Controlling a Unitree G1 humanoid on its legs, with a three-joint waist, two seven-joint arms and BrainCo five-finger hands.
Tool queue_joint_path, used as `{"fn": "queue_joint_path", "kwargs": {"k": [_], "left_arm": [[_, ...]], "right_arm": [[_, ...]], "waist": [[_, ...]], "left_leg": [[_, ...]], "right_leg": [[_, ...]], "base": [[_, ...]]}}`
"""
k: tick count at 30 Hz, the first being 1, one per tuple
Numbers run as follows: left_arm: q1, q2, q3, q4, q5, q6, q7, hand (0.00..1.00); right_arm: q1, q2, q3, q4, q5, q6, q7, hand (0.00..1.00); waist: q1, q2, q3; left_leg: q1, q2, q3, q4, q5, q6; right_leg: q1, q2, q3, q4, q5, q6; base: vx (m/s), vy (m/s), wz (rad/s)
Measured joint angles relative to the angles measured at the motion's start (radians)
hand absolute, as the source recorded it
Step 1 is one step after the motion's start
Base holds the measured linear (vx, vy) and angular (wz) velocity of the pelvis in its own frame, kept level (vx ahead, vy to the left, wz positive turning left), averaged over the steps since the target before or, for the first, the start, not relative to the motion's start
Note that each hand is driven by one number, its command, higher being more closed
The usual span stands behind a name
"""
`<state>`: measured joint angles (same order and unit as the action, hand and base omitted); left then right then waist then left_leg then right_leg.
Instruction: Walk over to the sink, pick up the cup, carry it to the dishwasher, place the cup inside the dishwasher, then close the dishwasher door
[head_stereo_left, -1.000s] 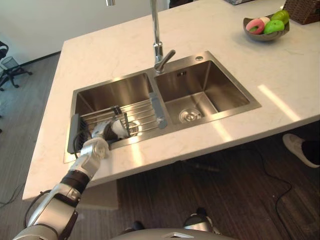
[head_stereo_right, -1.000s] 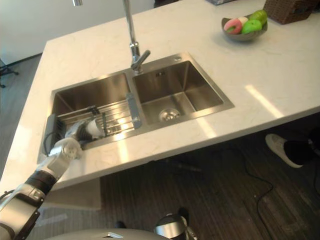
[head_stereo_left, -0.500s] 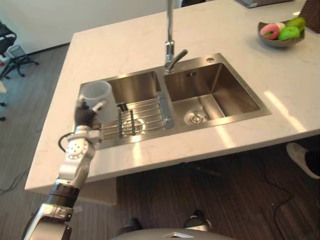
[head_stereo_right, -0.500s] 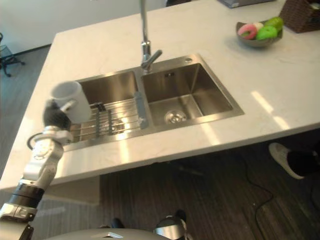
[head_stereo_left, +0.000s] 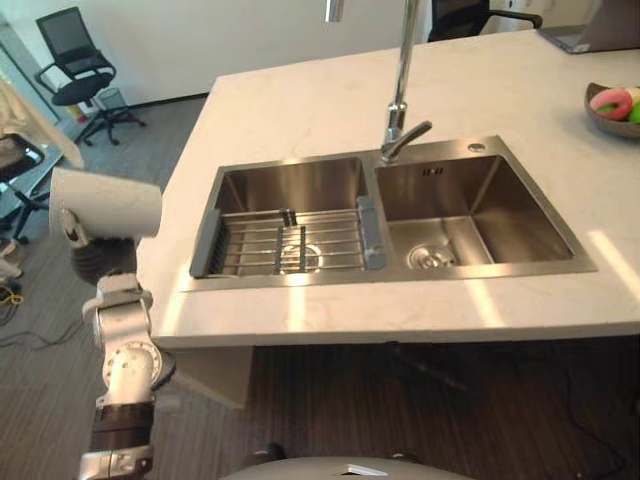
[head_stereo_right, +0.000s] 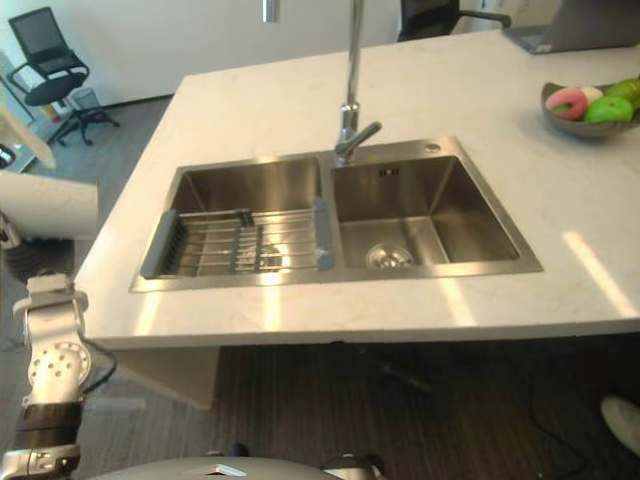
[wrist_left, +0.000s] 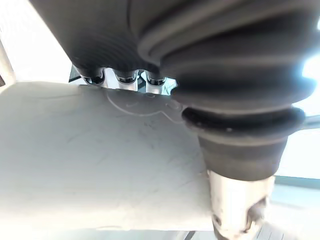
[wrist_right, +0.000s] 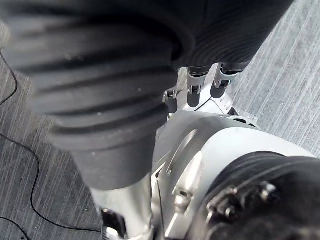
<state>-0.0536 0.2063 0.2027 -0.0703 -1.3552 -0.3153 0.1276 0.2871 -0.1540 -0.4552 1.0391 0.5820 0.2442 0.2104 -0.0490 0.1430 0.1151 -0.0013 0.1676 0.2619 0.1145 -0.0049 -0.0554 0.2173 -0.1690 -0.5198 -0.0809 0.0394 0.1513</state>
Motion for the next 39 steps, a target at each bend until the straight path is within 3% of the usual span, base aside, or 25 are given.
{"fn": "queue_joint_path", "kwargs": {"k": [3, 4, 5, 7, 8, 10, 11, 12, 13, 14, 15, 16, 17, 18, 19, 23, 25, 26, 27, 28, 29, 31, 34, 37, 39], "left_arm": [[0.049, -0.004, 0.015, -0.033, -0.017, 0.033, 0.013, 1.00], [0.057, -0.010, 0.028, -0.050, -0.017, 0.043, 0.013, 1.00], [0.060, -0.017, 0.042, -0.072, -0.017, 0.053, 0.012, 1.00], [0.076, -0.031, 0.075, -0.107, -0.017, 0.067, -0.003, 1.00], [0.089, -0.034, 0.096, -0.115, -0.017, 0.067, -0.011, 1.00], [0.093, -0.032, 0.115, -0.109, -0.017, 0.068, -0.028, 1.00], [0.099, -0.031, 0.111, -0.106, -0.017, 0.085, -0.055, 1.00], [0.094, -0.031, 0.103, -0.101, -0.016, 0.102, -0.070, 1.00], [0.073, -0.027, 0.077, -0.087, -0.015, 0.140, -0.096, 1.00], [0.055, -0.037, 0.077, -0.074, -0.010, 0.154, -0.118, 1.00], [0.040, -0.039, 0.085, -0.066, -0.001, 0.157, -0.124, 1.00], [0.021, -0.042, 0.091, -0.039, 0.027, 0.160, -0.140, 1.00], [0.030, -0.040, 0.097, -0.010, 0.051, 0.165, -0.150, 1.00], [0.028, -0.040, 0.099, -0.003, 0.065, 0.167, -0.150, 1.00], [0.026, -0.032, 0.106, -0.001, 0.089, 0.168, -0.153, 1.00], [-0.021, 0.067, 0.157, 0.001, 0.153, 0.158, -0.137, 1.00], [-0.051, 0.105, 0.190, 0.007, 0.162, 0.159, -0.111, 1.00], [-0.050, 0.112, 0.189, 0.009, 0.164, 0.166, -0.114, 1.00], [-0.053, 0.122, 0.181, 0.031, 0.179, 0.178, -0.129, 1.00], [-0.070, 0.142, 0.174, 0.081, 0.182, 0.178, -0.160, 1.00], [-0.076, 0.145, 0.171, 0.092, 0.182, 0.178, -0.164, 1.00], [-0.104, 0.178, 0.149, 0.152, 0.184, 0.178, -0.197, 1.00], [-0.091, 0.171, 0.132, 0.127, 0.222, 0.177, -0.178, 1.00], [-0.033, 0.116, 0.059, 0.021, 0.298, 0.196, -0.139, 1.00], [0.000, 0.078, -0.032, -0.019, 0.351, 0.225, -0.136, 1.00]], "right_arm": [[0.006, -0.001, -0.001, 0.000, -0.042, -0.001, 0.008, 0.00], [0.012, 0.001, -0.001, 0.000, -0.040, -0.002, 0.011, 0.00], [0.015, 0.005, -0.003, 0.003, -0.038, -0.006, 0.017, 0.00], [0.014, 0.003, -0.029, 0.014, -0.035, -0.010, 0.030, 0.00], [0.008, 0.003, -0.041, 0.042, -0.014, -0.019, 0.032, 0.00], [0.013, -0.003, -0.037, 0.044, 0.011, -0.026, 0.037, 0.00], [0.027, -0.008, -0.033, 0.036, 0.016, -0.033, 0.051, 0.00], [0.033, -0.020, -0.030, 0.033, 0.020, -0.042, 0.058, 0.00], [0.037, -0.022, -0.040, 0.042, 0.022, -0.049, 0.074, 0.00], [0.031, -0.013, -0.051, 0.061, 0.022, -0.052, 0.083, 0.00], [0.033, 0.002, -0.060, 0.074, 0.022, -0.057, 0.094, 0.00], [0.044, 0.001, -0.065, 0.081, 0.031, -0.076, 0.102, 0.00], [0.048, -0.018, -0.068, 0.081, 0.040, -0.080, 0.111, 0.00], [0.046, -0.025, -0.067, 0.078, 0.040, -0.089, 0.111, 0.00], [0.039, -0.033, -0.070, 0.068, 0.041, -0.108, 0.111, 0.00], [0.023, 0.003, -0.080, 0.045, 0.040, -0.120, 0.103, 0.00], [0.024, 0.026, -0.100, 0.039, 0.040, -0.121, 0.056, 0.00], [0.029, 0.026, -0.111, 0.039, 0.040, -0.115, 0.042, 0.00], [0.046, 0.032, -0.149, 0.038, 0.043, -0.109, 0.026, 0.00], [0.052, 0.056, -0.193, 0.037, 0.049, -0.109, 0.019, 0.00], [0.056, 0.061, -0.193, 0.037, 0.049, -0.108, 0.019, 0.00], [0.089, 0.098, -0.167, 0.038, 0.051, -0.101, 0.028, 0.00], [0.098, 0.102, -0.115, 0.036, 0.025, -0.121, 0.035, 0.00], [0.076, 0.086, -0.058, 0.007, -0.001, -0.155, 0.042, 0.00], [0.045, 0.080, -0.035, -0.007, 0.000, -0.153, 0.040, 0.00]], "waist": [[0.004, -0.006, 0.000], [0.005, -0.016, -0.005], [0.012, -0.023, -0.004], [0.028, -0.034, -0.004], [0.058, -0.037, -0.001], [0.079, -0.033, -0.003], [0.076, -0.028, -0.007], [0.060, -0.023, -0.010], [0.028, -0.012, -0.012], [-0.005, -0.059, -0.014], [-0.013, -0.069, -0.014], [-0.003, -0.055, -0.010], [-0.004, -0.038, -0.004], [-0.007, -0.021, -0.004], [-0.003, -0.018, 0.003], [0.016, -0.034, -0.013], [0.033, -0.037, -0.006], [0.033, -0.037, -0.006], [0.025, -0.030, -0.010], [0.010, -0.014, -0.017], [0.010, -0.016, -0.018], [0.007, -0.062, -0.017], [0.019, -0.110, -0.030], [0.022, -0.114, -0.037], [0.027, -0.117, -0.038]], "left_leg": [[-0.030, 0.000, 0.009, 0.066, -0.017, 0.063], [-0.054, -0.004, 0.067, 0.119, -0.001, 0.140], [-0.094, -0.009, 0.101, 0.167, 0.036, 0.181], [-0.126, -0.038, 0.087, 0.152, 0.121, 0.165], [-0.143, -0.020, 0.123, 0.229, 0.067, 0.183], [-0.142, 0.066, 0.229, 0.483, -0.075, 0.178], [-0.104, 0.109, 0.296, 0.524, -0.049, 0.187], [-0.106, 0.106, 0.318, 0.509, -0.043, 0.169], [-0.119, 0.081, 0.370, 0.483, -0.014, 0.225], [-0.110, -0.001, 0.344, 0.322, -0.003, 0.240], [-0.088, -0.028, 0.358, 0.275, -0.023, 0.258], [-0.023, 0.052, 0.480, 0.336, -0.126, 0.213], [0.059, 0.118, 0.542, 0.314, -0.153, 0.124], [0.087, 0.132, 0.555, 0.296, -0.146, 0.079], [0.087, 0.100, 0.571, 0.278, -0.149, 0.055], [0.055, -0.037, 0.490, 0.132, -0.152, 0.055], [0.047, -0.126, 0.403, 0.051, -0.145, 0.085], [0.050, -0.151, 0.368, 0.030, -0.138, 0.107], [0.050, -0.185, 0.278, 0.001, -0.123, 0.145], [0.021, -0.205, 0.156, -0.009, -0.106, 0.170], [0.018, -0.210, 0.133, -0.013, -0.101, 0.173], [0.008, -0.273, -0.004, -0.062, -0.064, 0.178], [0.043, -0.298, -0.053, -0.116, -0.031, 0.184], [0.058, -0.316, -0.154, -0.109, -0.013, 0.195], [0.075, -0.319, -0.195, -0.103, -0.012, 0.195]], "right_leg": [[0.022, -0.009, -0.045, 0.030, -0.028, 0.002], [0.022, -0.024, -0.057, 0.064, -0.056, -0.001], [0.013, -0.036, -0.063, 0.095, -0.085, -0.008], [0.005, -0.059, -0.075, 0.117, -0.106, -0.022], [-0.005, -0.075, -0.117, 0.133, -0.103, -0.026], [0.000, -0.089, -0.155, 0.172, -0.099, -0.020], [0.023, -0.091, -0.192, 0.192, -0.099, -0.019], [0.027, -0.088, -0.220, 0.214, -0.103, -0.023], [0.010, -0.113, -0.264, 0.264, -0.146, -0.067], [-0.011, -0.077, -0.220, 0.166, -0.178, -0.100], [0.000, -0.060, -0.195, 0.117, -0.105, -0.116], [0.021, -0.054, -0.252, 0.127, -0.079, -0.036], [0.029, -0.056, -0.287, 0.162, -0.082, -0.038], [0.031, -0.064, -0.309, 0.179, -0.085, -0.035], [0.029, -0.092, -0.333, 0.201, -0.081, -0.033], [0.020, -0.166, -0.408, 0.247, -0.063, -0.030], [0.009, -0.268, -0.420, 0.398, -0.063, -0.043], [0.001, -0.304, -0.403, 0.470, -0.061, -0.079], [-0.059, -0.348, -0.284, 0.621, -0.080, -0.166], [-0.136, -0.271, -0.047, 0.653, -0.206, -0.155], [-0.147, -0.252, 0.001, 0.649, -0.222, -0.151], [-0.185, -0.119, 0.264, 0.566, -0.289, -0.088], [-0.190, -0.029, 0.350, 0.443, -0.309, -0.055], [-0.212, 0.029, 0.416, 0.423, -0.311, -0.067], [-0.186, 0.033, 0.390, 0.376, -0.298, -0.067]], "base": [[0.02, 0.002, 0.58], [0.00, 0.042, 1.09], [-0.06, 0.052, 1.18], [-0.09, 0.043, 1.03], [-0.03, 0.031, 0.68], [0.02, 0.032, 0.48], [0.08, 0.053, 0.88], [0.07, 0.052, 1.65], [-0.07, 0.045, 2.28], [-0.14, 0.036, 2.39], [-0.17, 0.002, 2.03], [-0.08, 0.026, 1.52], [-0.02, 0.063, 1.28], [0.00, 0.204, 0.96], [-0.04, 0.289, 0.92], [-0.09, 0.294, 0.90], [-0.14, 0.293, 1.04], [-0.07, 0.242, 1.42], [-0.02, 0.248, 2.45], [0.01, 0.155, 2.38], [0.01, 0.072, 2.58], [0.00, 0.005, 2.36], [0.15, -0.026, 1.76], [0.17, -0.009, 1.13], [0.11, 0.017, 1.00]]}}
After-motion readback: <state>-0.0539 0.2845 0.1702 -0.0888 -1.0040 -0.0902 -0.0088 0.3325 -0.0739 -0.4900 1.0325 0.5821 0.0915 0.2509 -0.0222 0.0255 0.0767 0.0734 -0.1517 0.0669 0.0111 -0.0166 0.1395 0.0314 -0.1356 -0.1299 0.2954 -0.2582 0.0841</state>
